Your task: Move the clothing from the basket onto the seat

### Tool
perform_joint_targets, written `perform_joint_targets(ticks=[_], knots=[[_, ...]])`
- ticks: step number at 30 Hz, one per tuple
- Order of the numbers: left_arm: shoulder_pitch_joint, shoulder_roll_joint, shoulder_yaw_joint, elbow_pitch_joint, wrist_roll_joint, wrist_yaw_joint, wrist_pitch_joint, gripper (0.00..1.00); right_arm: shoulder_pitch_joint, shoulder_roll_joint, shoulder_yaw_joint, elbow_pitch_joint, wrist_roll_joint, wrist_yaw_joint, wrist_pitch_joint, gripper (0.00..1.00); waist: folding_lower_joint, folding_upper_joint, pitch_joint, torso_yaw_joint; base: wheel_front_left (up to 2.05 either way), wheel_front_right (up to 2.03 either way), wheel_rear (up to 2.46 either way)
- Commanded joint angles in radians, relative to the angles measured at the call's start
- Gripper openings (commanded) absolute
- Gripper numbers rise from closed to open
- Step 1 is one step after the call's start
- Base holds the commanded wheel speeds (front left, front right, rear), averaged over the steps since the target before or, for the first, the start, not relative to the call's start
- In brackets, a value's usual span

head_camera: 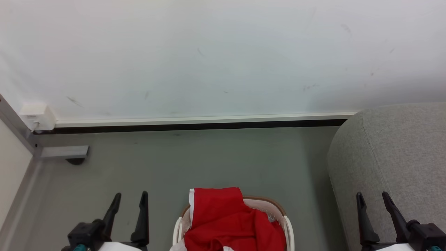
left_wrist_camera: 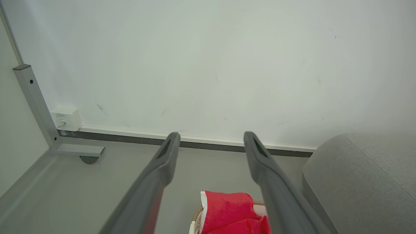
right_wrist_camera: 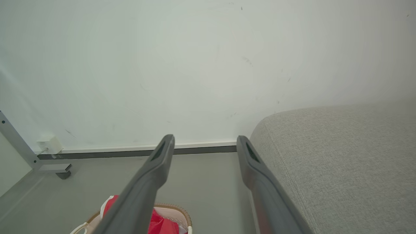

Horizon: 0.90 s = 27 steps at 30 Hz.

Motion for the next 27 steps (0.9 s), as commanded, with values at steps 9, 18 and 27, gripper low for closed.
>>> perform_joint_targets(ticks=[9,18,27], knots=[[0.012,0.013,-0.013,0.004,0.101,-0.001,-0.028,1.0,0.014,-0.011,-0.017,0.012,-0.068,-0.002,-0.027,1.0,0.0,0.0,0.003,-0.002,0.0,0.0,0.0],[0.021,0.018,-0.023,0.015,0.165,0.0,-0.042,1.0,0.018,-0.011,-0.017,0.022,-0.107,-0.002,-0.043,1.0,0.0,0.0,0.003,-0.003,0.0,0.0,0.0],[0.018,0.019,-0.031,0.023,0.236,-0.001,-0.06,1.0,0.014,-0.011,-0.012,0.041,-0.119,-0.002,-0.06,1.0,0.0,0.0,0.01,-0.003,0.0,0.0,0.0]])
